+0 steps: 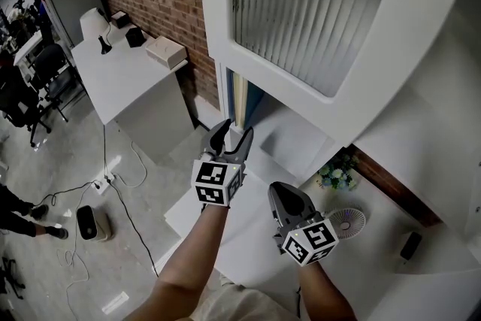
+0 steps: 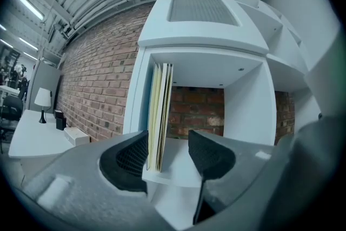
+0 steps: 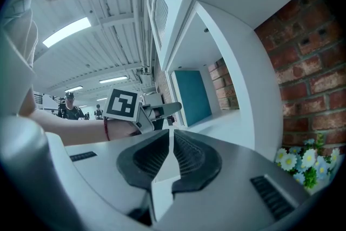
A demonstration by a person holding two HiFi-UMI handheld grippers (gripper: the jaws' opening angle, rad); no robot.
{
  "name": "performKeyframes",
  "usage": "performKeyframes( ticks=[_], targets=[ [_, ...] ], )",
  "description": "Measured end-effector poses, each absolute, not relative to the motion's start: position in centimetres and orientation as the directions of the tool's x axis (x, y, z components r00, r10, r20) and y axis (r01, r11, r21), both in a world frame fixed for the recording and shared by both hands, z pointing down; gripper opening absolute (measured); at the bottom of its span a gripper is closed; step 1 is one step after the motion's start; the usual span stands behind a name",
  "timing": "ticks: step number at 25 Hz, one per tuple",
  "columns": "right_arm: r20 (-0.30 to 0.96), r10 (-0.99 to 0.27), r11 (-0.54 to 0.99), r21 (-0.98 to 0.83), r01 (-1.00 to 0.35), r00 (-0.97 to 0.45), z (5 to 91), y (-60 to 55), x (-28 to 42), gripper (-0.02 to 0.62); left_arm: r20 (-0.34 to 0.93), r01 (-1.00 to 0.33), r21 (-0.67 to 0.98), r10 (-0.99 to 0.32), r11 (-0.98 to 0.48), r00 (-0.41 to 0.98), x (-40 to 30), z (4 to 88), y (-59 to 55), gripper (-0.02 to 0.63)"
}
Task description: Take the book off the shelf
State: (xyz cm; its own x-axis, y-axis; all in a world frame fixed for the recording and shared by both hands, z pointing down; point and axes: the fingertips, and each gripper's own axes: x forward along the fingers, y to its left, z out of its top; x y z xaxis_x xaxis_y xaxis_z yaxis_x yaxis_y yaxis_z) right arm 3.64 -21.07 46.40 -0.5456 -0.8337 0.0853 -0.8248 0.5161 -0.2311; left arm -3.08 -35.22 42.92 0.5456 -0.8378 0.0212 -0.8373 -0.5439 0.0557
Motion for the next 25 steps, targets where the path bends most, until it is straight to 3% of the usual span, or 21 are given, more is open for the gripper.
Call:
performKeyframes(
  ticks=[25],
  targets=[
    [0.097,-0.827,0.517,-0.253,-0.818,-0.553,47.4,-22.0,5.1,0.018,0.036,-0.886,0.041,-0.886,-0.461,0.462,-2.7,42.3,-38.3,0.216]
  ],
)
